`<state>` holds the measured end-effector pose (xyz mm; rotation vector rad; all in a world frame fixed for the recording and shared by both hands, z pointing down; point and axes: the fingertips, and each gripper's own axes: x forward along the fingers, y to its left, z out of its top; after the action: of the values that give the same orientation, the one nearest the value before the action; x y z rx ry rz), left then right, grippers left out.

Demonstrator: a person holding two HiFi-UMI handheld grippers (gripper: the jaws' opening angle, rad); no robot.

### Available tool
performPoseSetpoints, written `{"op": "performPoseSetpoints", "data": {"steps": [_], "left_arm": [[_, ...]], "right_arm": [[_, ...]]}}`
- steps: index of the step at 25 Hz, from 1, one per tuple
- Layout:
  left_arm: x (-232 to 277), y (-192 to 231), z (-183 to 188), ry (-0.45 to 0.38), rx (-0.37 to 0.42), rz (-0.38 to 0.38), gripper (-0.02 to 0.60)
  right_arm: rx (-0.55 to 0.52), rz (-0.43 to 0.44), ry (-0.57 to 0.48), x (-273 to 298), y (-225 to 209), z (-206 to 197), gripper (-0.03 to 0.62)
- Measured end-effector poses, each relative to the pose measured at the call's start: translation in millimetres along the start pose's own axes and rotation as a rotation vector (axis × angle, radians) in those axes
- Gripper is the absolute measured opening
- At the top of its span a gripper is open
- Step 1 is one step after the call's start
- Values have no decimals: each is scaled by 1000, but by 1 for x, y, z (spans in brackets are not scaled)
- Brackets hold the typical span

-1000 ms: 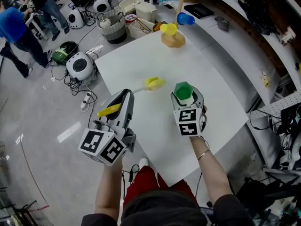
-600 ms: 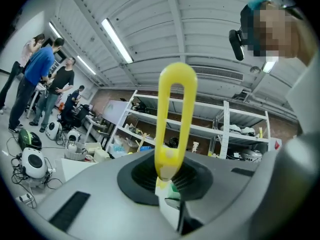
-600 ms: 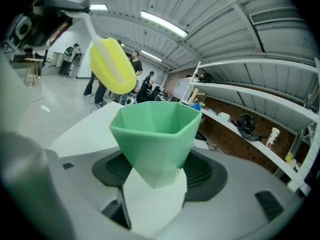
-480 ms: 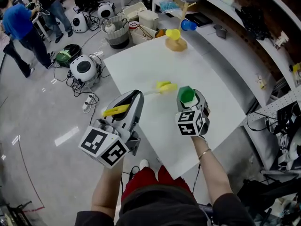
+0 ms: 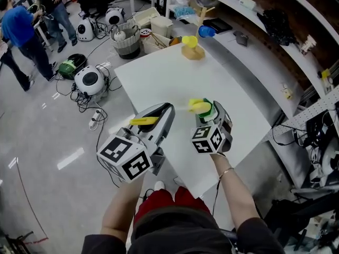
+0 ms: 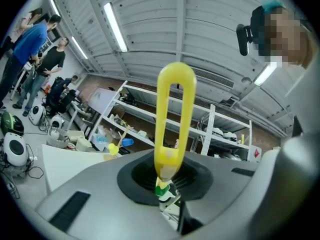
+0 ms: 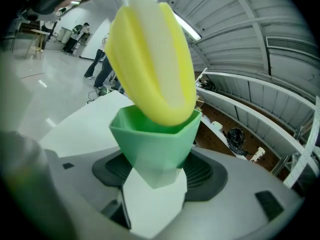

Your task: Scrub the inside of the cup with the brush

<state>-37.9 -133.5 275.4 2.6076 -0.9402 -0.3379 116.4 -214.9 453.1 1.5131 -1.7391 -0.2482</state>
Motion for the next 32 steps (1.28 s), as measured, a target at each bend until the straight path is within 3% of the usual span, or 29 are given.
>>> {"op": "performPoseSetpoints", "data": {"steps": [5,10,16,23,27,32], "left_arm": [[8,1,-19,58,-13,-9,38],[23,8,-38,116,-82,-8,38],[38,25,-50,133,-233,-4,38],[49,43,-59,90,-412,24,38],[56,44,-62,112,-375,-13,38],[64,34,-68,174,-204,-147,38]], "right_arm": [[-69,-26,0,-8,4,-5,314],[-152,-41,-11,-12,5,-2,314],[-268,-72,-4,-12,1,-5,314],[-416,-97,15,-9,1,-1,314],[-449,-31,43,-2,1,-3,314],[-448,102,76,4,5,-8,314]]}}
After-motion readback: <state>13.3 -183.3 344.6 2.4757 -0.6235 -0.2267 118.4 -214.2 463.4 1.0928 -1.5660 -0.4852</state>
